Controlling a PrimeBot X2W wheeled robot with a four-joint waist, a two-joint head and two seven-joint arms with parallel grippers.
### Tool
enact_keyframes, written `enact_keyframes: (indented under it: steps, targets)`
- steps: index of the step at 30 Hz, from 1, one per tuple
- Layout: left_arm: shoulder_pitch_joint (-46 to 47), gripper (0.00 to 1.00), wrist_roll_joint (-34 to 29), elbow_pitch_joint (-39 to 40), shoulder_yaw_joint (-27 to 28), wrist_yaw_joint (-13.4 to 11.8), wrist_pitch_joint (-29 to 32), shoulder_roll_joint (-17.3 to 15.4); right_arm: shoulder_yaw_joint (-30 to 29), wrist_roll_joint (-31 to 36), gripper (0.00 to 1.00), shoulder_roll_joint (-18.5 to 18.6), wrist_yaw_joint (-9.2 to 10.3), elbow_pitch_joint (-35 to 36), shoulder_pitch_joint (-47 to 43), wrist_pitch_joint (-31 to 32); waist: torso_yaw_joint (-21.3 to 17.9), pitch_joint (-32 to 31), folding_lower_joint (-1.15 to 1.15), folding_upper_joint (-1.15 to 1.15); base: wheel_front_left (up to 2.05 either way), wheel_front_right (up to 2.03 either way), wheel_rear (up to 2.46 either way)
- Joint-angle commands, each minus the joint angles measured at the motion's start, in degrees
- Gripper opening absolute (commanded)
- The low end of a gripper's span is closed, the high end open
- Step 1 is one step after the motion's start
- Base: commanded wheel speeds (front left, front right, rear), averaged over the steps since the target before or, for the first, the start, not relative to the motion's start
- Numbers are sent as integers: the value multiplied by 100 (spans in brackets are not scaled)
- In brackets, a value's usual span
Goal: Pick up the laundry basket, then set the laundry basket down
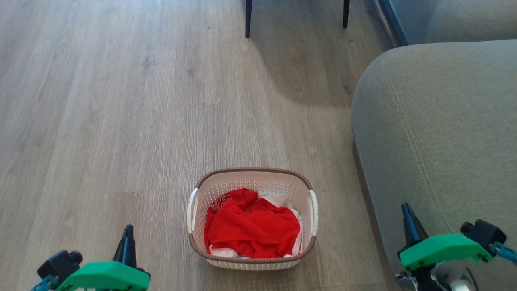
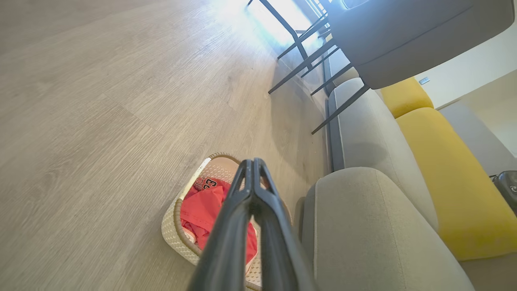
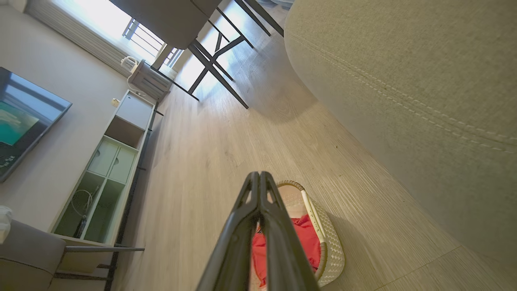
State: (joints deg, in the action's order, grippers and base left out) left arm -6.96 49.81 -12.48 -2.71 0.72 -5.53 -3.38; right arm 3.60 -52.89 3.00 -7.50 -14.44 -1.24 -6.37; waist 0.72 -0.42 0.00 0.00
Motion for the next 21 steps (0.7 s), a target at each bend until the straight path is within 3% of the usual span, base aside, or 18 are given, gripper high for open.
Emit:
enact_keyframes:
  steps: [1, 21]
  targets:
    - [307, 0, 194, 131, 178, 57, 28, -73, -13, -198, 0, 109, 0, 152, 289, 41, -2, 1, 0, 0, 0, 0, 0]
    - [601, 0, 1431, 48, 350, 241, 336, -72, -237, -1361, 0, 125, 1, 124, 417, 351, -23, 19, 0, 0, 0, 0, 0]
